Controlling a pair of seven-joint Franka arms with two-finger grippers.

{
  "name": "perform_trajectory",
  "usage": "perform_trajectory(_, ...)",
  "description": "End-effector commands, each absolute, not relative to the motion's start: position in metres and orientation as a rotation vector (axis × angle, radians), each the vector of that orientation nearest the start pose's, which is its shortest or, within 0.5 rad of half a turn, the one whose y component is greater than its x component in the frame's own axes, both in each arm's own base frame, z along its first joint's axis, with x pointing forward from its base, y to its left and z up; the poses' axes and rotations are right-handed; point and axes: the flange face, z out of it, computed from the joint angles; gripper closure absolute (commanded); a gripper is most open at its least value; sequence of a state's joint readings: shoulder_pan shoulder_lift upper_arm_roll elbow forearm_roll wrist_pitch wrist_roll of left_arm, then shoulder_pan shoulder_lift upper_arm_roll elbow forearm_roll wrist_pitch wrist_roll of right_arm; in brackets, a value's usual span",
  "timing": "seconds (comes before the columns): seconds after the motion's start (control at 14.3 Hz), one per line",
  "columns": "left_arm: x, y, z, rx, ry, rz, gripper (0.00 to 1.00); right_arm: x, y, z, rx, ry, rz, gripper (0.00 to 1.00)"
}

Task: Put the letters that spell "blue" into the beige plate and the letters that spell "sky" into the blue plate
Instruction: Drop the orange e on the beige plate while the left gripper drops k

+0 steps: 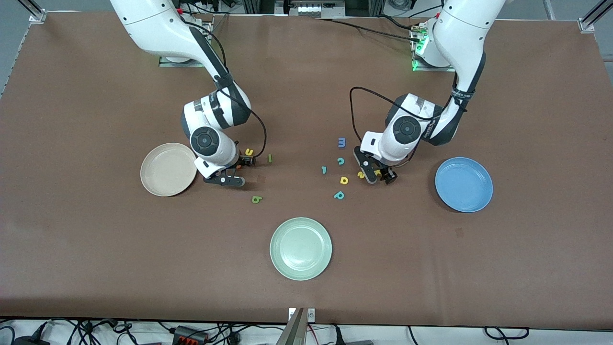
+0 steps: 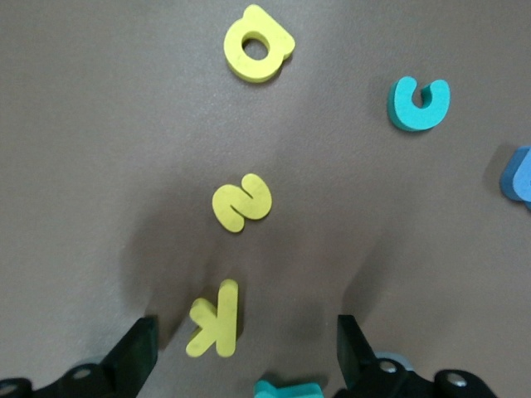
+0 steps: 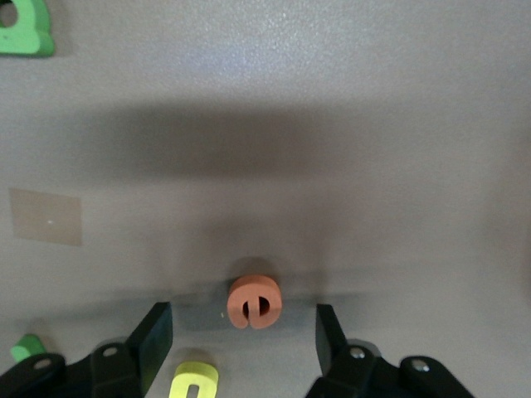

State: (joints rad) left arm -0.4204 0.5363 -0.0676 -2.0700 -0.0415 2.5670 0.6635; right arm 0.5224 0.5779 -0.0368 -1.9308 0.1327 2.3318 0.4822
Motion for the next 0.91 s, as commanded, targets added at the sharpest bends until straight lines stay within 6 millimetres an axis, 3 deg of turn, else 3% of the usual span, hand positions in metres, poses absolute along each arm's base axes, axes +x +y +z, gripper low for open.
perform_trajectory(0.0,0.513,-0.275,0.166,-2.694,1.706,0.024,0.51,0.534,0.282,0.171,-3.135,0.166,0.288,0.31)
perform_trajectory(0.14,0.513,-0.275,0.165,-2.687,1.719,0.026,0.78,0.534,0.282,0.172,-3.134,0.166,0.286,0.37)
perform_trajectory(0.21,0.513,-0.275,0.165,-2.684,1.723,0.026,0.86,0.534,0.282,0.172,-3.134,0.165,0.288,0.43)
perform_trajectory(0.42,0.52,-0.271,0.182,-2.688,1.705,-0.019,0.88,0.535,0.281,0.172,-3.136,0.165,0.294,0.78)
perform_trajectory(0.49,0.525,-0.269,0.196,-2.697,1.681,-0.043,0.88,0.537,0.281,0.174,-3.134,0.164,0.288,0.86)
perform_trajectory(0.56,0.53,-0.261,0.211,-2.706,1.659,-0.045,0.88,0.54,0.282,0.179,-3.129,0.16,0.273,0.86)
perform_trajectory(0.7,0.552,-0.213,0.237,-2.774,1.541,0.034,0.87,0.55,0.279,0.2,-3.119,0.169,0.23,0.86)
perform_trajectory(0.84,0.577,-0.17,0.256,-2.833,1.452,0.103,0.89,0.562,0.26,0.232,-3.102,0.214,0.187,0.86)
